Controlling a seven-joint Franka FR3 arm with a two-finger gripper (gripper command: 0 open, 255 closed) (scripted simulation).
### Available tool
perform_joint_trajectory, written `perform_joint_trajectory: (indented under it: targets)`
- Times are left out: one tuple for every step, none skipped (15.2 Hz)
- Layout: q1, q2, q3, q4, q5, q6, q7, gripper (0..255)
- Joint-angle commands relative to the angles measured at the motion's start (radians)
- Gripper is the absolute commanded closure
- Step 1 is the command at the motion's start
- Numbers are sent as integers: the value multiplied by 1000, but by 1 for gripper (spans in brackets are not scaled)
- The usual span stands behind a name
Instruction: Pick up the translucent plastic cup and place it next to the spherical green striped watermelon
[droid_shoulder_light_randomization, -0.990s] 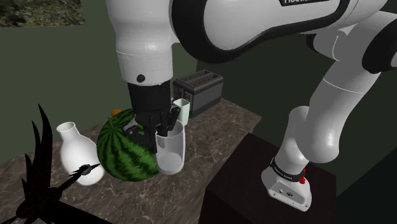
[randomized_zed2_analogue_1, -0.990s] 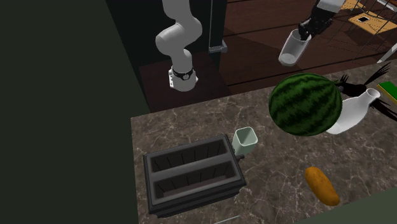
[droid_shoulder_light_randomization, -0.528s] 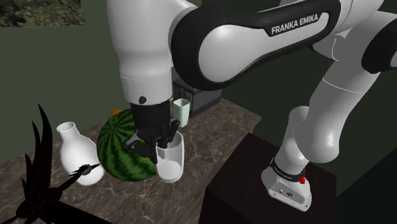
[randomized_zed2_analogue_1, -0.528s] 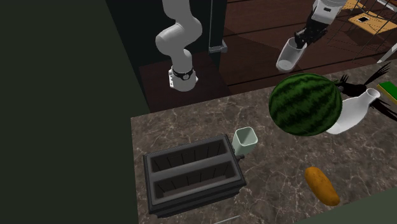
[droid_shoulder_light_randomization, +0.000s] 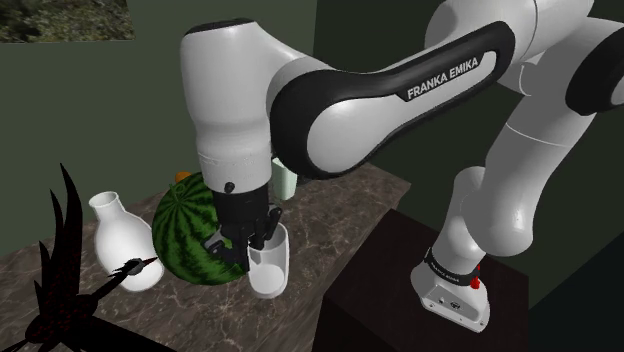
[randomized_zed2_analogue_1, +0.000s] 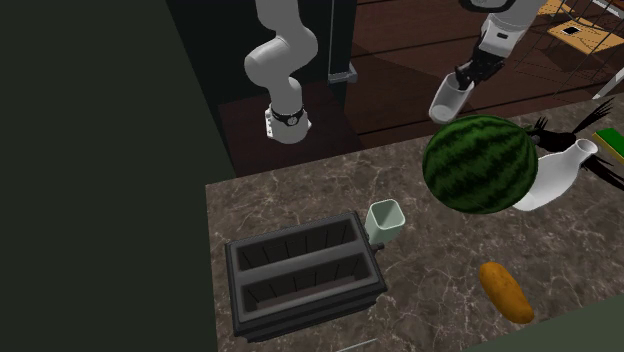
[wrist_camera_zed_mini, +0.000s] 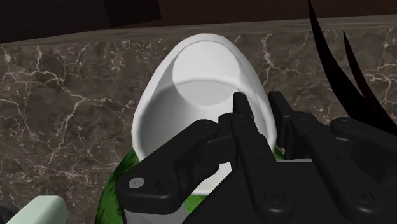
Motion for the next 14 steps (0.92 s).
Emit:
perform_joint_trajectory:
  targets:
    - [2, 4, 2, -24, -1, 29, 2, 255]
    - [2, 7, 2, -34, -3, 42, 2, 255]
    - [3, 11, 3, -44, -4, 55, 3, 255]
    - [3, 15, 3, -54, -6, 68, 3, 255]
    - [3, 19, 4, -63, -8, 81, 4, 255]
    - [4, 23, 4, -72, -10, 94, 5, 255]
    - [4, 28, 5, -81, -12, 107, 6, 255]
    - [5, 33, 5, -90, -14, 120, 7, 255]
    - [5, 38, 5, -99, -16, 133, 8, 255]
    - [6, 43, 6, -107, -19, 147, 9, 255]
    - [6, 49, 6, -115, -22, 160, 11, 255]
    - [7, 55, 6, -123, -25, 173, 12, 255]
    - [8, 61, 7, -131, -28, 186, 14, 255]
    - [8, 67, 7, -139, -31, 199, 15, 255]
